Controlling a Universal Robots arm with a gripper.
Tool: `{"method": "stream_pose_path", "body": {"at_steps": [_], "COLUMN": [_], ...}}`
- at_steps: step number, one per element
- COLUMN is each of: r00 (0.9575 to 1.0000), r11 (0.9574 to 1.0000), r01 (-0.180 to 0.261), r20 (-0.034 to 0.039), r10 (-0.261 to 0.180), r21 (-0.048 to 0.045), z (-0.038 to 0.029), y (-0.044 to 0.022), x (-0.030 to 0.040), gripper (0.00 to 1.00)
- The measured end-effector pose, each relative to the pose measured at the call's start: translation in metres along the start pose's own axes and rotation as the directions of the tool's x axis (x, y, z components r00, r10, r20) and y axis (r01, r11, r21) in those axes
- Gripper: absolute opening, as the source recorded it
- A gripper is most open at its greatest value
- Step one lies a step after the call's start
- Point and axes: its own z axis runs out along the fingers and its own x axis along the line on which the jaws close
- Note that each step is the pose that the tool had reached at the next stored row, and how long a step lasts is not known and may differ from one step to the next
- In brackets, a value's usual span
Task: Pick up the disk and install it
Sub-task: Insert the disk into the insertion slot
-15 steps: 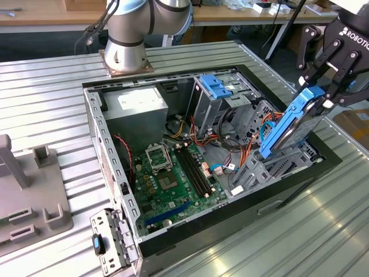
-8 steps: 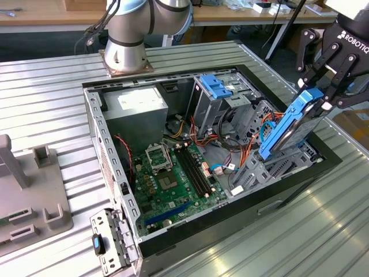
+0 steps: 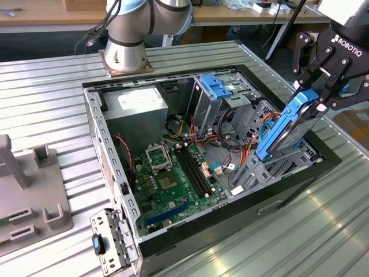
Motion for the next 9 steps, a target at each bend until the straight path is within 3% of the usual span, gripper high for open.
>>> {"method": "stream_pose_path", "body": {"at_steps": [6, 7, 9], "r00": [1.0, 1.0, 1.0], "r11": [1.0, 1.0, 1.0], "r01": [-0.002, -0.002, -0.002], "r20": [-0.0003, -0.0004, -0.0004], "r10": [0.002, 0.002, 0.002], "r21": [-0.0002, -0.0049, -0.0055], "z": [0.002, 0.002, 0.002], "y": [0.0, -0.0001, 0.0], "x": [0.0, -0.0001, -0.0001], "gripper": [0.37, 0.37, 0.37]}}
